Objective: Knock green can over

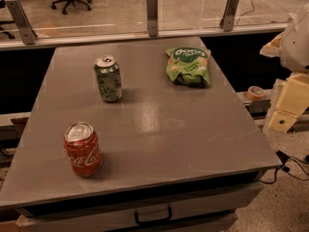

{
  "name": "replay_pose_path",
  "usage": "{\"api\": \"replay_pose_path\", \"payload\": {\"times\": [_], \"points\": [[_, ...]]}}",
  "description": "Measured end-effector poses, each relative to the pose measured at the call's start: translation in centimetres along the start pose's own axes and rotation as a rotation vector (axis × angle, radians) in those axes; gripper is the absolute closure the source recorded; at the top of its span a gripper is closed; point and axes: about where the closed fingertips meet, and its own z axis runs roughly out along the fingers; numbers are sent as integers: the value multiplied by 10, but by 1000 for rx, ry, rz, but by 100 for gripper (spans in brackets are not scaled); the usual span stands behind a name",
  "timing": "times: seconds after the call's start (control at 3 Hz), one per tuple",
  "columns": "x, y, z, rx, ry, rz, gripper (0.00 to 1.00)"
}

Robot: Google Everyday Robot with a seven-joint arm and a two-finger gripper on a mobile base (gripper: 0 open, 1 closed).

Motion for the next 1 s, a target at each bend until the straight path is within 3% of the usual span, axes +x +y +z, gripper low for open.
{"api": "replay_pose_path", "payload": {"times": [0.67,1.0], "points": [[-7,0,2,-4,-34,-5,0],[-52,-2,30,-40,-147,-43,0]]}}
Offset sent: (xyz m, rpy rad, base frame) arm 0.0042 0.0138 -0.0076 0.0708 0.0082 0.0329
